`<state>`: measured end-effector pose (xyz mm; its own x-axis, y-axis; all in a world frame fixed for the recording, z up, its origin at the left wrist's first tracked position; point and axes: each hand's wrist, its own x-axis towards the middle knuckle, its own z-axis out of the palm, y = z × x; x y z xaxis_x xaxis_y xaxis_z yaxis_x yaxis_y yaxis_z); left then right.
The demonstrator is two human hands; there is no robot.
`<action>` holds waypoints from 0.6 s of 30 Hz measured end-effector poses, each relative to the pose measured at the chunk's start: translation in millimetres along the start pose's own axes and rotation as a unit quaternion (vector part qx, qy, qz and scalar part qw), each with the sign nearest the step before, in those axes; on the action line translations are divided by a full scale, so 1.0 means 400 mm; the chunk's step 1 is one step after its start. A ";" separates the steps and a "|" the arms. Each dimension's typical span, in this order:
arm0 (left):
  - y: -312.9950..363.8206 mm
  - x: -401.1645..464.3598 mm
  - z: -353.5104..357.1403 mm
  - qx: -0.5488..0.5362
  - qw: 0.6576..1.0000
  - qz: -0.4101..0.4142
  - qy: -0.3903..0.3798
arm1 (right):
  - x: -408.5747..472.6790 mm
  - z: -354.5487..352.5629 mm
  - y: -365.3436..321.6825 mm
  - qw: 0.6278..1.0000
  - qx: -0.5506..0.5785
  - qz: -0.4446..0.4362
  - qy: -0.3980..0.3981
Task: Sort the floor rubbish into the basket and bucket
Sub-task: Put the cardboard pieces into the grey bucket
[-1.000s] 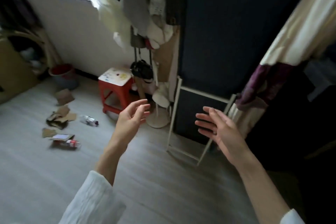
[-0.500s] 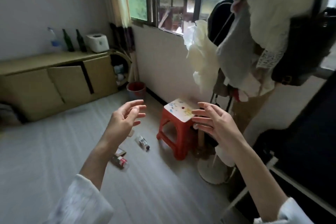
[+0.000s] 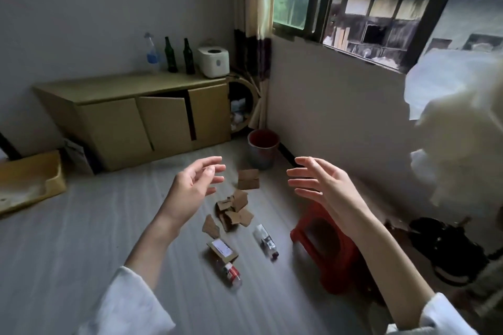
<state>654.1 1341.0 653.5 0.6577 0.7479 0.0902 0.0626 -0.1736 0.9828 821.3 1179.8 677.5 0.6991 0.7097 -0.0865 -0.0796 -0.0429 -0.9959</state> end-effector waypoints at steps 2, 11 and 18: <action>-0.033 0.110 -0.087 0.009 1.000 -0.001 -0.016 | 0.107 0.107 0.012 0.999 0.023 0.007 0.022; -0.159 0.551 -0.325 -0.002 0.998 -0.029 -0.063 | 0.487 0.397 0.049 0.993 0.059 0.058 0.085; -0.261 0.912 -0.432 0.029 0.992 -0.046 -0.111 | 0.857 0.523 0.061 0.990 0.058 0.054 0.116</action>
<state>757.7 1742.6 611.5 0.7960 0.6037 -0.0434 0.1685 -0.1521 0.9739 910.3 1569.1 629.3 0.8259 0.5235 -0.2095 -0.2344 -0.0193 -0.9720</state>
